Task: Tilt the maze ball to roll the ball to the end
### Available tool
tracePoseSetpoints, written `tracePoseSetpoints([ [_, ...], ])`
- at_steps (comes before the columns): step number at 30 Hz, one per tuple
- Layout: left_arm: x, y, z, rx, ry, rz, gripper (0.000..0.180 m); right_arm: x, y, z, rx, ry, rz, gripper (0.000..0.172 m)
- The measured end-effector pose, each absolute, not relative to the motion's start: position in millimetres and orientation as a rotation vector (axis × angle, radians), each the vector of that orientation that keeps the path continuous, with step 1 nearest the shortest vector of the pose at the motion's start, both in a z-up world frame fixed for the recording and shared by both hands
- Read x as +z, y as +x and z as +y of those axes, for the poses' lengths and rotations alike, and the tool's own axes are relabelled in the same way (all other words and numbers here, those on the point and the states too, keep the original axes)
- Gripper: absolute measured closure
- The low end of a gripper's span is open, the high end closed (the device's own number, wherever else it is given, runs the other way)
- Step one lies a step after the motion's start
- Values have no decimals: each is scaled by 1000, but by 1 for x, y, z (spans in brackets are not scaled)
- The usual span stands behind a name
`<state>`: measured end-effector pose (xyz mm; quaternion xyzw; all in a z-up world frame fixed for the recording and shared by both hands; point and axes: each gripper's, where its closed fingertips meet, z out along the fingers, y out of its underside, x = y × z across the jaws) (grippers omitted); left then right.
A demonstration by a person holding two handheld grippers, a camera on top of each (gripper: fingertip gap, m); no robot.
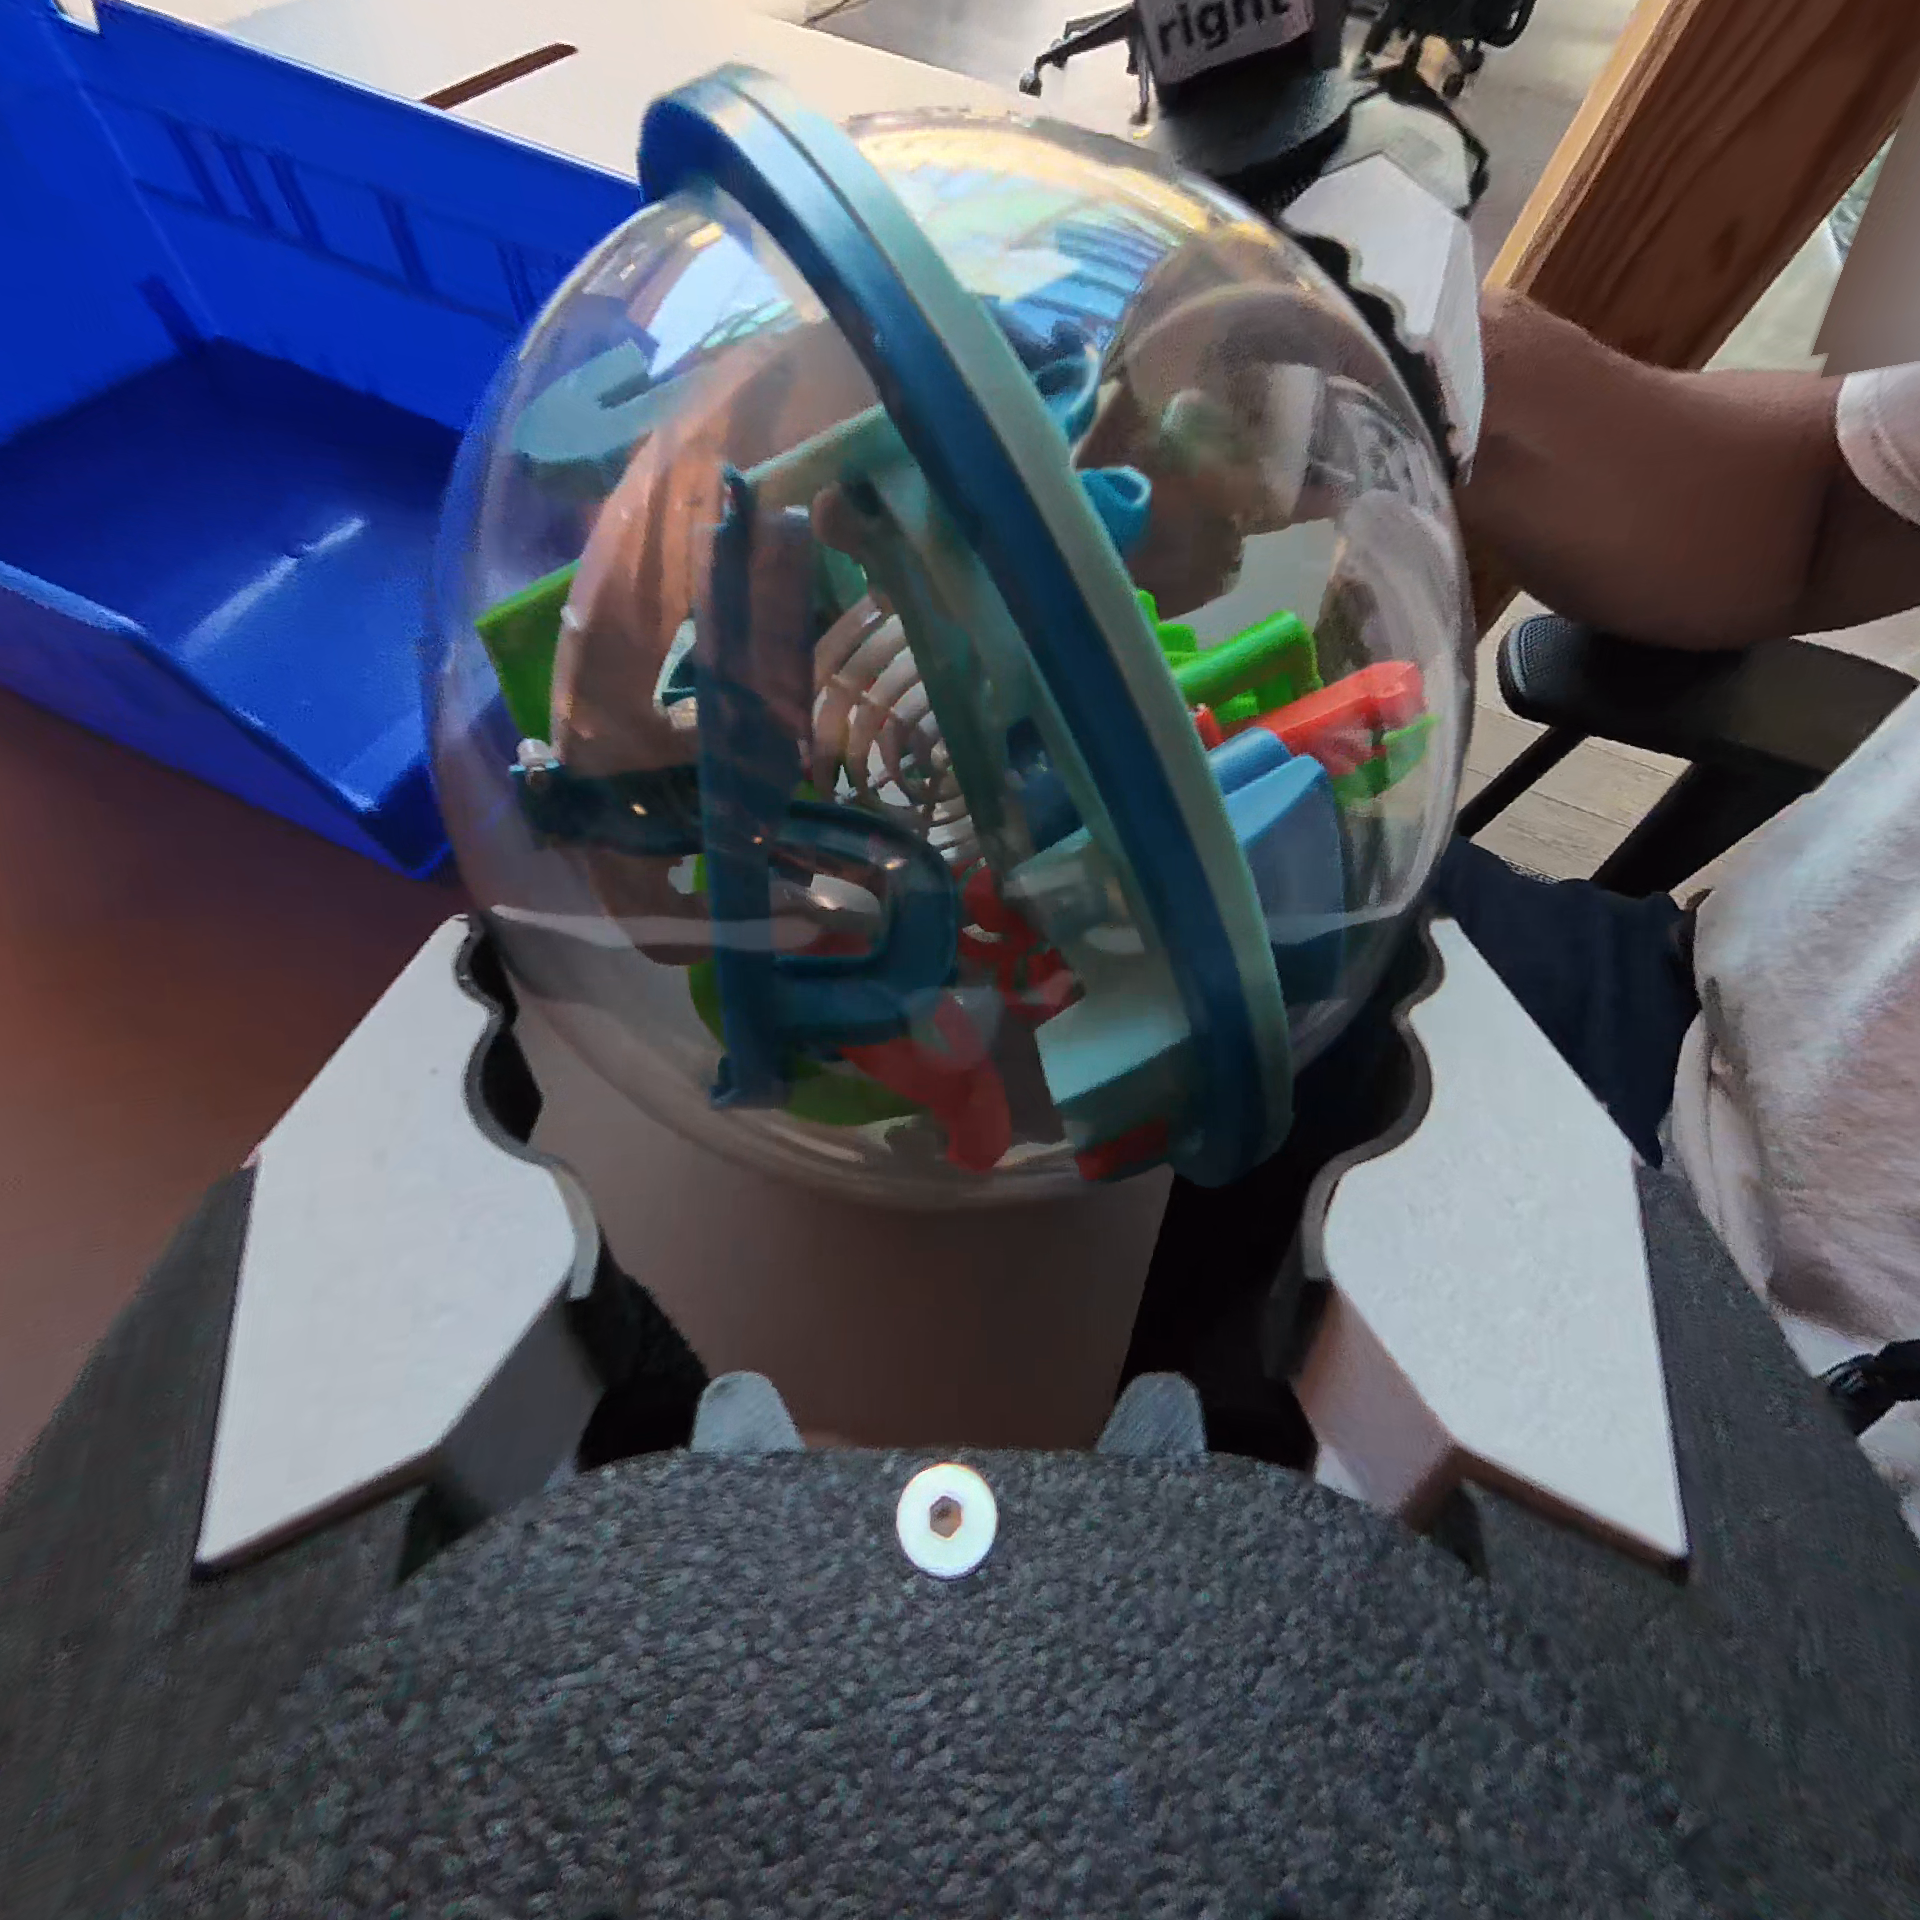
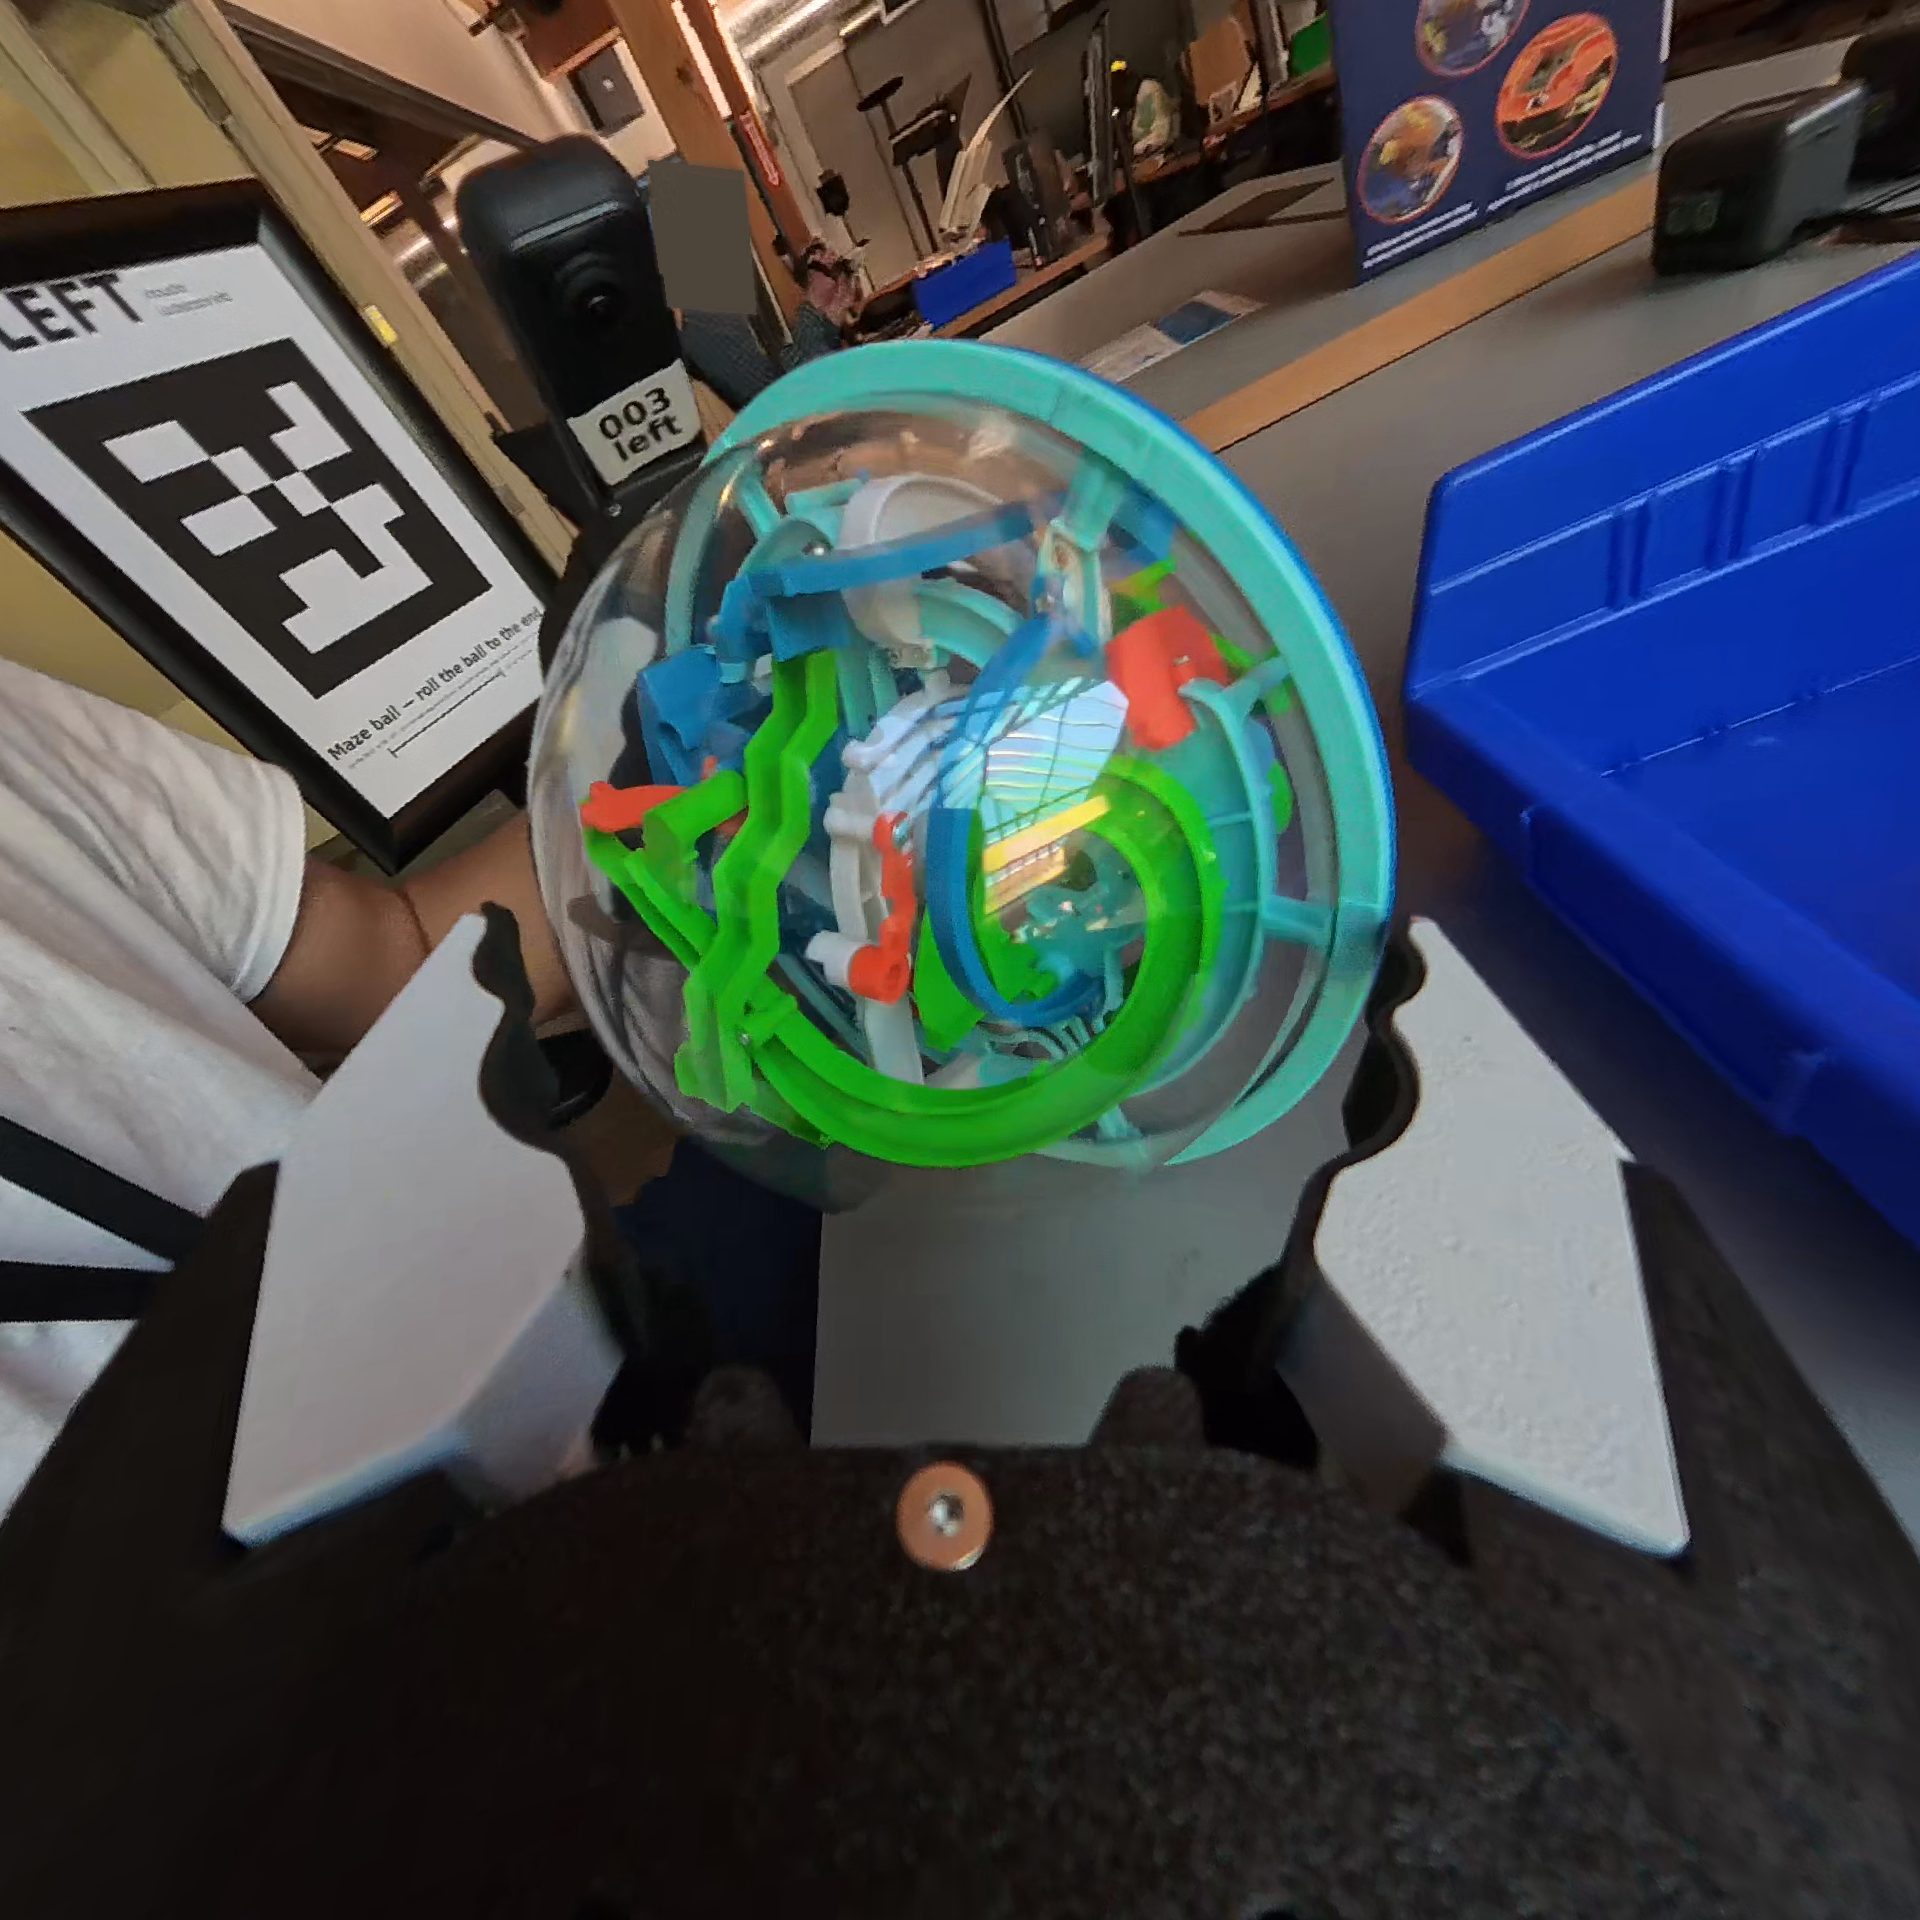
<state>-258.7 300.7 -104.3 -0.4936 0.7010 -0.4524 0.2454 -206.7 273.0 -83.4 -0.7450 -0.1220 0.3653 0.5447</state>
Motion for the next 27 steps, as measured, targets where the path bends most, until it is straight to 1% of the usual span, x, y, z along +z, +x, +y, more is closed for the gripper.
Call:
tracePoseSetpoints([
  [12,-100,-252,303,-1228,-1300,1970,23,-88,-204,279,871,-1749,-261,18],
  [22,-97,-248,300,-1340,-1310,1888,24,-89,-201,277,928,-1721,-187,19],
  [27,-99,-253,297,-1297,-1299,1918,25,-88,-205,274,893,-1762,-233,20],
])
